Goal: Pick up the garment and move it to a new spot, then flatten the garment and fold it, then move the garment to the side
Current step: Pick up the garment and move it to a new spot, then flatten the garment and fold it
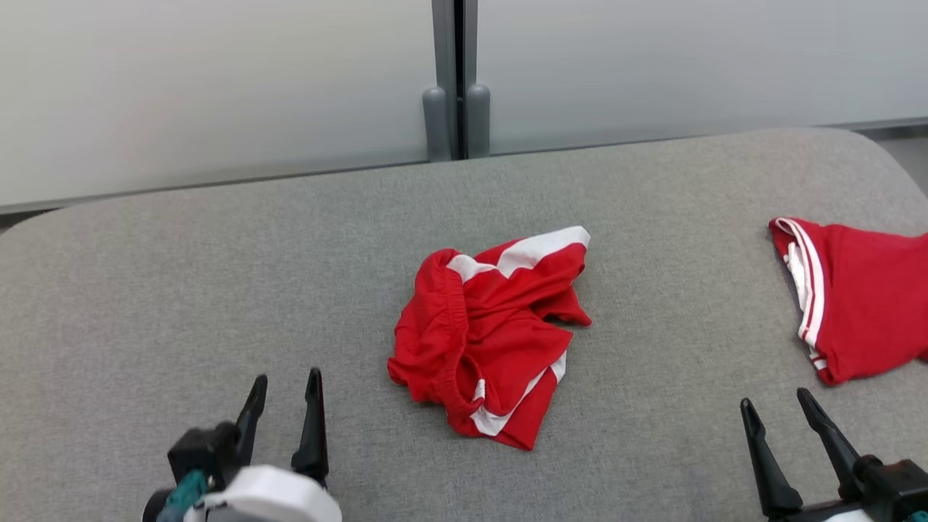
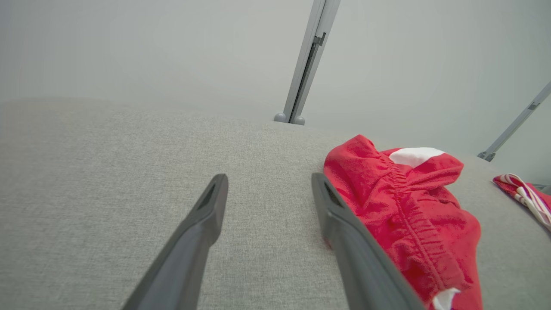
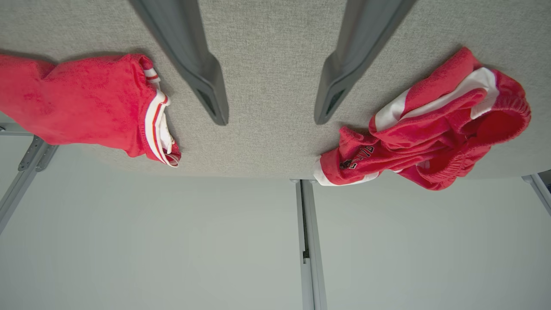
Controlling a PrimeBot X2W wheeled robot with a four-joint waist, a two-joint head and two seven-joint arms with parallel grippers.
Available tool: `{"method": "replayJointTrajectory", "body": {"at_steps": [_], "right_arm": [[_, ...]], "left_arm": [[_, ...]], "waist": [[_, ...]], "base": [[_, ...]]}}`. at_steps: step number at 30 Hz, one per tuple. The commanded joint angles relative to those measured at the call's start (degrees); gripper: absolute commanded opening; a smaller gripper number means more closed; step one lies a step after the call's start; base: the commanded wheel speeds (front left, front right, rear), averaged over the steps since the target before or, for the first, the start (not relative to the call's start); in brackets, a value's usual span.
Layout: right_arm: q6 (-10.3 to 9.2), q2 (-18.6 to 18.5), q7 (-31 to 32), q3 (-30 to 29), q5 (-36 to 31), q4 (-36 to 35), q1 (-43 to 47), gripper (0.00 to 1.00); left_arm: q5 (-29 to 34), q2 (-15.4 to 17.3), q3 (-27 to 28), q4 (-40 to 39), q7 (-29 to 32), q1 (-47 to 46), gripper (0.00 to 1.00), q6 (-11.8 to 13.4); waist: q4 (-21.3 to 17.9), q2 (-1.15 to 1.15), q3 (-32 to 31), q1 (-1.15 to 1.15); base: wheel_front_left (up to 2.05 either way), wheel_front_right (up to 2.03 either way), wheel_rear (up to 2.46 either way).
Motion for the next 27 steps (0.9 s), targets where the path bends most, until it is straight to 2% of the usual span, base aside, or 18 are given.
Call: {"method": "replayJointTrajectory", "body": {"at_steps": [1, 8, 17, 21, 24, 27], "right_arm": [[0.01, 0.00, 0.00, -0.31, -0.41, 0.00, 0.90, 1.00], [0.00, 1.87, 0.00, -3.77, -2.01, -0.14, 4.45, 1.00], [0.00, 3.10, 0.00, -4.64, -2.99, 0.99, 4.84, 1.00], [0.00, 2.93, 0.00, -4.27, -2.92, 0.51, 3.77, 1.00], [0.01, 2.65, 0.00, -3.62, -2.55, 0.16, 2.98, 1.00], [0.01, 2.52, 0.01, -3.00, -2.19, -0.02, 2.16, 1.00]], "left_arm": [[1.13, 0.16, 0.23, -0.22, -0.07, 2.43, 1.00, 0.24], [13.20, -1.59, 8.05, -6.78, -0.12, 13.69, 1.00, -3.16], [21.11, -5.44, 16.36, -9.43, -0.13, 18.09, 1.00, -9.32], [24.56, -6.88, 12.73, -11.49, -0.13, 14.70, 1.00, -13.44], [27.20, -7.62, 5.88, -10.26, 0.12, 10.79, 1.00, -16.77], [27.64, -8.27, -1.65, -8.09, 2.68, 5.22, 1.00, -18.98]], "waist": [[1.74, 0.00, -3.00, 0.00], [3.51, 0.00, -5.78, 0.00], [2.96, 0.00, -6.52, 0.00], [1.95, 0.00, -5.83, 0.00], [0.86, 0.00, -5.01, 0.00], [-0.37, 0.00, -3.98, 0.00]], "base": [[0.00, 0.00, 0.00], [0.00, 0.00, 0.00], [0.00, 0.00, 0.00], [0.00, 0.00, 0.00], [0.00, 0.00, 0.00], [0.00, 0.00, 0.00]]}}
